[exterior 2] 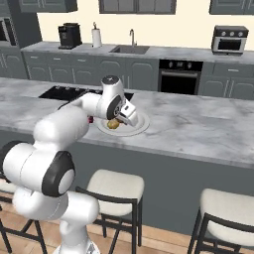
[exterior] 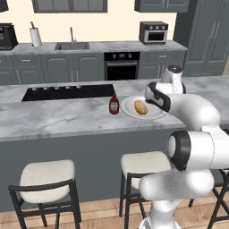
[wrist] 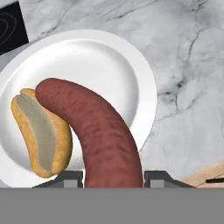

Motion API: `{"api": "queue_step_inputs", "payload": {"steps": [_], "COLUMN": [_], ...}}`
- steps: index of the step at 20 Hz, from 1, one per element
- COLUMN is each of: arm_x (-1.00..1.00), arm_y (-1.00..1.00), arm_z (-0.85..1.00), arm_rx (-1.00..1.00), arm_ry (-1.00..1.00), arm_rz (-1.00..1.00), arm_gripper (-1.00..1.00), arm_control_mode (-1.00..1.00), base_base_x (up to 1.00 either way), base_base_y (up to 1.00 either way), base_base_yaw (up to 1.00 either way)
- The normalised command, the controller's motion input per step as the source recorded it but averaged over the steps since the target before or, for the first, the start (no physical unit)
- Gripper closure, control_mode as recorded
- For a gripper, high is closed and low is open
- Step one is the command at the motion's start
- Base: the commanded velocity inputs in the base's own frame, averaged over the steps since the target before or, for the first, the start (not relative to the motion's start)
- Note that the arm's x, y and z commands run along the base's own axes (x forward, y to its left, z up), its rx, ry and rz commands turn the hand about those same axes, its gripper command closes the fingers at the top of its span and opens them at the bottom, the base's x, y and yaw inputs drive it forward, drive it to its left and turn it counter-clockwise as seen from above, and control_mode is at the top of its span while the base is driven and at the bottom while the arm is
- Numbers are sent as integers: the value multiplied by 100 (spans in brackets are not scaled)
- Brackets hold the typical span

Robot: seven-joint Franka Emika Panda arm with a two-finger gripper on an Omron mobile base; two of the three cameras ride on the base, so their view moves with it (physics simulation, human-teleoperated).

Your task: Move the hot dog bun to the plate on the dining table and place the condiment next to that plate. Then navigate to the fridge and take the sausage and place it on the plate as well.

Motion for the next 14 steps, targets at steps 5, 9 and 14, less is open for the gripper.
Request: {"api": "queue_step_inputs", "payload": {"steps": [5, 9, 14], "arm_x": [45, 36, 51], "arm_y": [-5, 0, -4], "arm_z": [-44, -30, -17], "arm_rx": [1, 0, 1], "arm_ry": [0, 0, 4], "arm_rz": [-2, -4, -5], "arm_gripper": [100, 100, 100], "arm_control_mode": [-100, -100, -100], "base_base_x": [0, 0, 0], "base_base_y": [0, 0, 0], "base_base_yaw": [0, 0, 0]}}
